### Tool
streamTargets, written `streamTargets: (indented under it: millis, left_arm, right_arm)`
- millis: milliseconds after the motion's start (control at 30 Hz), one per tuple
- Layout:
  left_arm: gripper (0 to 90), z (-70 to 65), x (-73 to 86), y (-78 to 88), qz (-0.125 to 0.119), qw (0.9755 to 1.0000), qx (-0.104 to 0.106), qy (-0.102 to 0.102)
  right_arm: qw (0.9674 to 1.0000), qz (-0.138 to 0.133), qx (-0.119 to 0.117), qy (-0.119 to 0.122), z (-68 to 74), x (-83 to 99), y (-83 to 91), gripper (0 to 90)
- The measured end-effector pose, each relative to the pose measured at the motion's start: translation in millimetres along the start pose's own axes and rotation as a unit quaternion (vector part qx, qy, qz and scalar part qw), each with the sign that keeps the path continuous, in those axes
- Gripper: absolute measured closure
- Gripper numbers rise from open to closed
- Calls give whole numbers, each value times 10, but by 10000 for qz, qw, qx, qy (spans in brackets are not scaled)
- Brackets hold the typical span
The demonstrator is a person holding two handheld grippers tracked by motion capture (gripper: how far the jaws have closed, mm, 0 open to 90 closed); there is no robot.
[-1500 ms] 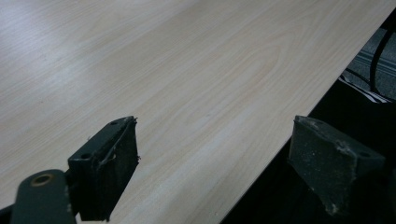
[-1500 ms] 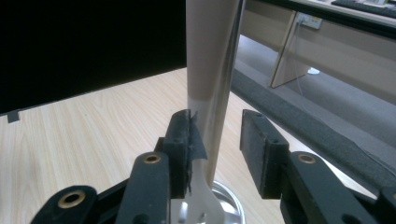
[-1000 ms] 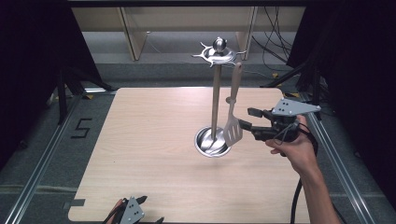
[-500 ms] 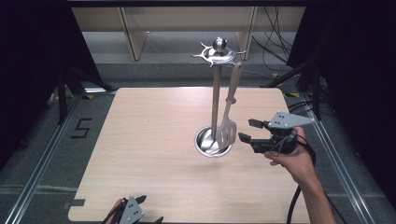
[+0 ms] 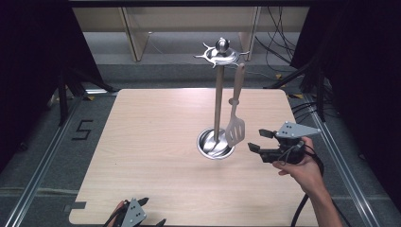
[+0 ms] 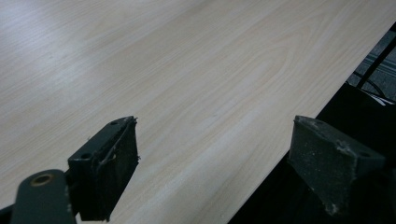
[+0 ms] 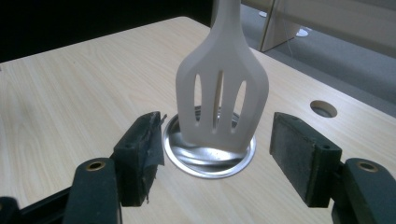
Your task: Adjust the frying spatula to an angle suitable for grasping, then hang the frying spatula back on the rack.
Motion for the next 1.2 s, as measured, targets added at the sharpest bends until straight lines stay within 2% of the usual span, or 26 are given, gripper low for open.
streamTargets:
  millis: [67,167,200,267,300,333,367,400,433,467,533,567,633,667,733,767,833,867,933,967,1033,1067,1100,1133,1167,1200]
  left_arm:
    - [150,-5,-9,-5,-69,10000,-12,-9]
    - [150,-1,-2,8,11,10000,23,1]
    - [150,1,-11,-7,-96,9999,-23,26]
    - [150,5,-4,7,-32,10000,-20,19]
    - [150,0,-7,5,-76,9999,-47,73]
    - [150,-29,-9,-2,-106,9996,-25,278]
    - [150,-23,-8,12,-43,9998,24,182]
    - [150,-19,-4,13,-25,9999,-4,156]
    - [150,-9,-4,12,-36,10000,-32,72]
    - [150,-41,-6,-3,-90,9996,-13,274]
    - [150,-28,-12,8,-65,9999,-4,122]
    - [150,-39,-19,18,-87,9998,42,153]
    - [150,-30,-27,19,-109,9999,-9,103]
    - [150,-12,-26,5,-156,9999,-38,-21]
    - [150,-34,-12,-6,-93,9999,-29,111]
    - [150,-15,-19,-8,-102,9999,-25,-40]
    - [150,-16,-19,-3,-93,9999,-79,2]
    - [150,-16,-19,-3,-93,9999,-79,2]
    - [150,-36,-18,-3,-134,9998,-53,137]
    - [150,-11,-15,0,-111,9999,-59,-11]
    - [150,-44,-12,-4,-128,9997,-2,228]
    - [150,-38,-7,1,-105,9998,-21,193]
    - [150,-16,-13,2,-134,9999,-70,53]
    - [150,-39,-21,-1,-176,9997,-29,189]
    - [150,-9,-20,4,-144,9999,-44,-46]
    - [150,-18,-23,-4,-177,9998,-56,-1]
  right_arm:
    - [10000,-4,-8,47,12,25,-5,347]
    - [9999,64,-4,91,12,80,-27,343]
    - [9999,167,-6,12,24,110,-18,342]
    - [9998,185,4,25,23,149,-19,340]
    - [9997,252,-16,-30,31,177,-13,339]
    - [9998,216,7,-31,29,195,-17,338]
    - [9995,277,23,-118,40,226,-9,334]
    - [9998,204,0,-30,29,237,-20,332]
    - [9996,266,-28,-69,38,264,-11,331]
    - [9996,274,-16,29,18,280,-11,330]
    - [9996,291,56,-21,13,319,-11,328]
    - [9996,285,55,-21,5,331,-11,328]
    - [9993,378,22,-70,7,361,3,327]
    - [9994,339,51,-54,3,367,1,326]
    - [9993,360,71,-108,3,384,4,324]
    - [9993,355,72,27,-13,381,7,324]
    - [9993,363,43,-75,15,397,17,322]
    - [9995,300,42,-9,7,394,11,320]
    - [9993,369,23,-40,10,417,11,318]
    - [9993,371,11,-64,26,432,3,317]
    - [9992,389,-22,-91,46,459,-14,315]
    - [9994,354,12,18,30,461,-22,314]
    - [9993,366,9,6,35,471,-27,312]
    - [9991,419,-7,-92,53,486,-23,311]
    - [9992,401,-4,-80,57,495,-27,311]
    - [9990,434,-68,-27,57,501,-27,311]
Point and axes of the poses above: each handheld gripper's, and its own axes: y roughly backward along the jaws, x roughly out of its underside, z roughly to its left, the point moved 6 cm from there along -y, roughly forward along the jaws, and after that the axes turned 10 degrees about -y, right-handed, at the moved point
